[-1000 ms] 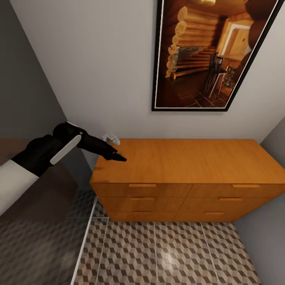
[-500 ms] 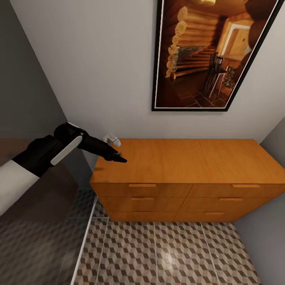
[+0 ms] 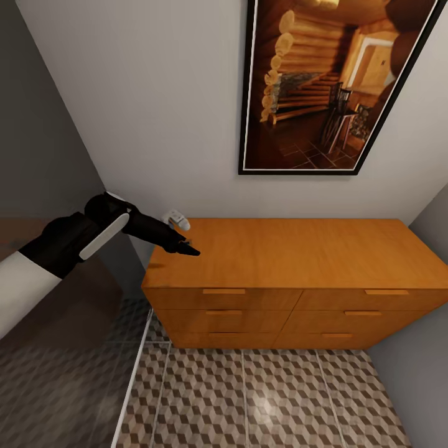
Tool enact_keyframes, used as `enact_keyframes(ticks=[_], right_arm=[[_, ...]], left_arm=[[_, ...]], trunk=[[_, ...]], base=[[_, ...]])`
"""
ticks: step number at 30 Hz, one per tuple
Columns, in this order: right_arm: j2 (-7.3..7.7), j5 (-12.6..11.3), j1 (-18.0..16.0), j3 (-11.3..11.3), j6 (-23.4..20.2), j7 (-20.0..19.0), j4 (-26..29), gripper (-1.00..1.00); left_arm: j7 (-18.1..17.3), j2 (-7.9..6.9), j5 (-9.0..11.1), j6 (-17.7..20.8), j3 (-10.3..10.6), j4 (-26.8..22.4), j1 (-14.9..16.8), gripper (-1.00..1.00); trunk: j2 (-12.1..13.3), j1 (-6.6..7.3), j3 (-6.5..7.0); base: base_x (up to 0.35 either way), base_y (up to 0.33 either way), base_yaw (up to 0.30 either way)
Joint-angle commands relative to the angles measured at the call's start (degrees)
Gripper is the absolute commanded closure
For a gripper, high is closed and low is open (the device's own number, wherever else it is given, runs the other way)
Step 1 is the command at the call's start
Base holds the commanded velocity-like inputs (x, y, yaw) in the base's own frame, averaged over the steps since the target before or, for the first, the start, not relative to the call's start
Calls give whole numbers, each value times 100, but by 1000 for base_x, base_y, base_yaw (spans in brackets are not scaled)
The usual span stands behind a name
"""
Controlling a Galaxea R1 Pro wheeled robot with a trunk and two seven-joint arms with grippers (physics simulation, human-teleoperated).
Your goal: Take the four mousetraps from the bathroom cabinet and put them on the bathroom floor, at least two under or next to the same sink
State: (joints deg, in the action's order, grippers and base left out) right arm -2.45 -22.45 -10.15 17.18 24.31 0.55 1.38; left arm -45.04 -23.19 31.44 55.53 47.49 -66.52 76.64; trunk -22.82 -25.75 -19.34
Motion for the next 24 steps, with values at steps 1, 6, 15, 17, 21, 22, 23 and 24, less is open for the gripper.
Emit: enact_keyframes(ticks=[1,6,15,17,21,22,23,24], right_arm=[[-1,-67,-4,49,21,-11,-7,100],[-1,-67,-4,49,21,-11,-7,100],[-1,-67,-4,49,21,-11,-7,100],[-1,-67,-4,49,21,-11,-7,100],[-1,-67,-4,49,21,-11,-7,100],[-1,-67,-4,49,21,-11,-7,100],[-1,-67,-4,49,21,-11,-7,100],[-1,-67,-4,49,21,-11,-7,100]], left_arm=[[-5,-11,11,22,9,-44,9,-100],[-190,-96,15,20,-5,-235,9,-100],[-976,-247,8,-272,-371,-109,9,-100],[-1043,-289,14,-404,-536,44,9,-100],[-1460,-466,26,-709,-760,273,9,-100],[-1682,-540,24,-852,-791,310,9,-100],[-1796,-581,21,-934,-802,323,9,-100],[-2018,-672,18,-1129,-818,345,9,-100]], trunk=[[-10,-3,-10],[-10,-3,-10],[-10,-3,-10],[-10,-3,-10],[-10,-3,-10],[-10,-3,-10],[-10,-3,-10],[-10,-3,-10]], base=[[0,0,0],[0,0,0],[0,0,0],[0,0,0],[0,0,0],[0,0,0],[0,0,0],[0,0,0]])
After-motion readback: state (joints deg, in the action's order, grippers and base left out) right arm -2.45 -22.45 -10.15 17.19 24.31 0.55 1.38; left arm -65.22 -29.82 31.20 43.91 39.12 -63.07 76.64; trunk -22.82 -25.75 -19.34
